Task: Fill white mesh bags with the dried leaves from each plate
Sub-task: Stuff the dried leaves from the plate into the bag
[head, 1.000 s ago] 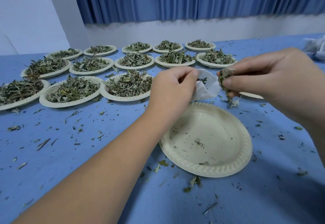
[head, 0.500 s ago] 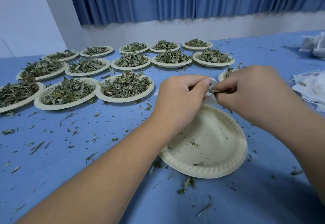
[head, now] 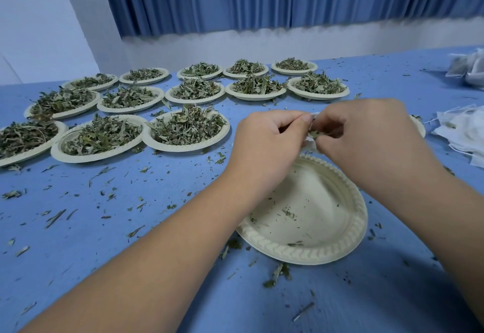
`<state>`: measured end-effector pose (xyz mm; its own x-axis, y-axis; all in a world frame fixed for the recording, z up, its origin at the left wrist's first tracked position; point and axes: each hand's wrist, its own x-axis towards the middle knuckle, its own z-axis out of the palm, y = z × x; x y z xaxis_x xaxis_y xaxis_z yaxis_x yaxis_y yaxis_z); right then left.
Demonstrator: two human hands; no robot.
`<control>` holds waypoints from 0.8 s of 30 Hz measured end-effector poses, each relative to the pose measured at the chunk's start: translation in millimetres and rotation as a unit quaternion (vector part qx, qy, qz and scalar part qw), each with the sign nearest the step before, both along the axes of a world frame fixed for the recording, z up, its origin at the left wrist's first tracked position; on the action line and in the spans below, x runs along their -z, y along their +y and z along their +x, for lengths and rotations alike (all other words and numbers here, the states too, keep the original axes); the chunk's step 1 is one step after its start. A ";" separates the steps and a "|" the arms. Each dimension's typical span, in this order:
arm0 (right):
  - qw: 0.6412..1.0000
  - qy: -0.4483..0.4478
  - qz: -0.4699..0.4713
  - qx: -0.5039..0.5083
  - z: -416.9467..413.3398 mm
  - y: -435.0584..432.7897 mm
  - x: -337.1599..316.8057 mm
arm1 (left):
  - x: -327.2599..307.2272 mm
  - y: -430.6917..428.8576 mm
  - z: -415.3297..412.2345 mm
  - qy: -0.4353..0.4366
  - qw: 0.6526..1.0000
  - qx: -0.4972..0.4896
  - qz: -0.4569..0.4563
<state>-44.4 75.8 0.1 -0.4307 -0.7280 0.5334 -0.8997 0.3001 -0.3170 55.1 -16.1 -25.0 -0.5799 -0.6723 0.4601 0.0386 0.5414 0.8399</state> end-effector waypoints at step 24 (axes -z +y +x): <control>0.987 -0.027 -0.088 -0.133 -1.0 4.6 -7.0 | -3.4 -4.8 2.7 0.036 0.994 -0.018 0.104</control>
<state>-45.4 80.5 7.1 -0.2675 -0.7177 0.6429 -0.9198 -0.0088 -0.3924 57.8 -20.9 -21.6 -0.5241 -0.7771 0.3484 0.0862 0.3586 0.9295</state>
